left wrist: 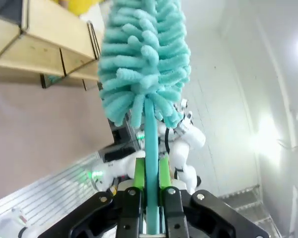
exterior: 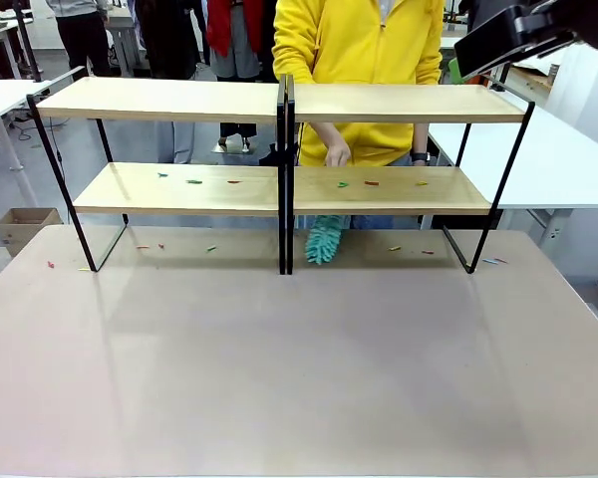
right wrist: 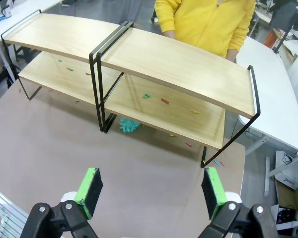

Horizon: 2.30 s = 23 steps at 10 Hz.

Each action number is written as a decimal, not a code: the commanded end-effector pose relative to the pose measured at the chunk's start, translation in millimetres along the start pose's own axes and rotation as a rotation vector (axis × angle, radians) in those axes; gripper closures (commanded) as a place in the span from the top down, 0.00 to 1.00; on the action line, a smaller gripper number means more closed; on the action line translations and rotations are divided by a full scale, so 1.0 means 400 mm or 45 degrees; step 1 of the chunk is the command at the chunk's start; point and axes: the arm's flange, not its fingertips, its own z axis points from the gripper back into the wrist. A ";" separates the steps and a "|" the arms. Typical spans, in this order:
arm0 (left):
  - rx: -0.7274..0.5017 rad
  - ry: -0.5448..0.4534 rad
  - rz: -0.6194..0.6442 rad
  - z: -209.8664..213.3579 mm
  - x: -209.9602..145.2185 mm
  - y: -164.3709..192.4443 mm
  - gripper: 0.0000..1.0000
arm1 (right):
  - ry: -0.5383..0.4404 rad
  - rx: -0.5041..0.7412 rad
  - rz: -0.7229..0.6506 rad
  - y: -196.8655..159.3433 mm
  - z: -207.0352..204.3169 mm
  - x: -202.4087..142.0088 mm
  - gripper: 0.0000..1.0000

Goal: Clean the shelves.
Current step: Clean a randomly selected level of the Shelf with the Duster, then clean another randomly selected level of the Shelf with the Duster.

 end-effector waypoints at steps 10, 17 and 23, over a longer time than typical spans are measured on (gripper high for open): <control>-0.027 0.134 -0.041 -0.069 0.026 -0.015 0.12 | -0.001 -0.005 -0.006 -0.001 -0.001 0.000 1.00; 0.322 1.020 0.027 -0.427 -0.332 0.125 0.12 | -0.001 -0.005 -0.006 -0.001 -0.001 0.000 1.00; 0.658 0.524 0.003 -0.502 -0.415 0.367 0.12 | -0.001 -0.005 -0.006 -0.001 -0.001 0.000 1.00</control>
